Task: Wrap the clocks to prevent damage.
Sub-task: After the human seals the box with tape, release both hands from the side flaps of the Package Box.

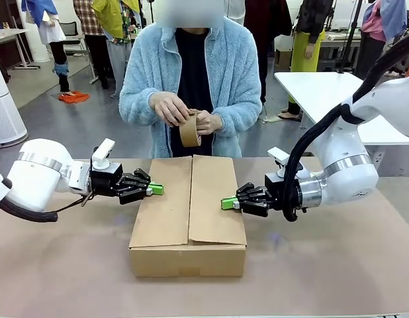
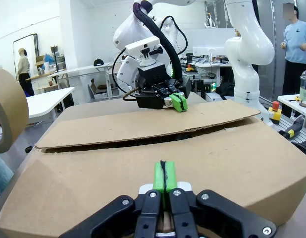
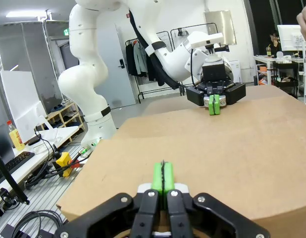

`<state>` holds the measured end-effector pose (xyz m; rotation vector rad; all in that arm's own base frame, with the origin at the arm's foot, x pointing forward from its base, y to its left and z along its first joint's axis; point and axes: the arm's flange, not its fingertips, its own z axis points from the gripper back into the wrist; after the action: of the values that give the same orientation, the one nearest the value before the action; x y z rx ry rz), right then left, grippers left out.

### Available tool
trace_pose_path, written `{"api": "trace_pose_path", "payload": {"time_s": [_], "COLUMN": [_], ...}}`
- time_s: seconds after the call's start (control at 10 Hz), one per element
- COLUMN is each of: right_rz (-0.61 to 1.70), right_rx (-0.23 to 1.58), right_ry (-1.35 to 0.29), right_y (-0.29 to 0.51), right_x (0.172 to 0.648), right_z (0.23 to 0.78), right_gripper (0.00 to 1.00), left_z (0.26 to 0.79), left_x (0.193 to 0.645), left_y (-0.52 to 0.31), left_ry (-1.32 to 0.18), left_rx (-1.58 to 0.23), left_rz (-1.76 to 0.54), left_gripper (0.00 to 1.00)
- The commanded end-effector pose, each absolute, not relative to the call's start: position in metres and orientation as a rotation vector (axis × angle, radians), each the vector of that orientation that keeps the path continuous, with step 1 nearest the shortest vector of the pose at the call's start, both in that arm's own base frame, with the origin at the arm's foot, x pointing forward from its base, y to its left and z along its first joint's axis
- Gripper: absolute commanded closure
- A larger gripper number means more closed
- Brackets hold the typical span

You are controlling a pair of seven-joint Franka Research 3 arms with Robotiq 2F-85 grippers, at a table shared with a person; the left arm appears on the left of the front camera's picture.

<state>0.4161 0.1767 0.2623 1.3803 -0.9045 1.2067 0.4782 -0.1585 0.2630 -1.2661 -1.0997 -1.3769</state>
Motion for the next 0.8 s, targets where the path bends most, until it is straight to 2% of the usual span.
{"api": "trace_pose_path", "payload": {"time_s": [0.0, 0.7], "right_rz": [1.208, 1.208], "right_rx": [1.365, 1.365], "right_ry": [-0.900, -0.900], "right_y": [0.1780, 0.1780], "right_x": [0.4150, 0.4150], "right_z": [0.2610, 0.2610], "right_gripper": [0.99, 0.99], "left_z": [0.2616, 0.2616], "left_x": [0.4778, 0.4778], "left_y": [-0.1585, -0.1585], "left_ry": [-1.098, -1.098], "left_rx": [-1.262, -1.262], "left_rz": [-1.373, -1.373], "left_gripper": [1.00, 1.00]}}
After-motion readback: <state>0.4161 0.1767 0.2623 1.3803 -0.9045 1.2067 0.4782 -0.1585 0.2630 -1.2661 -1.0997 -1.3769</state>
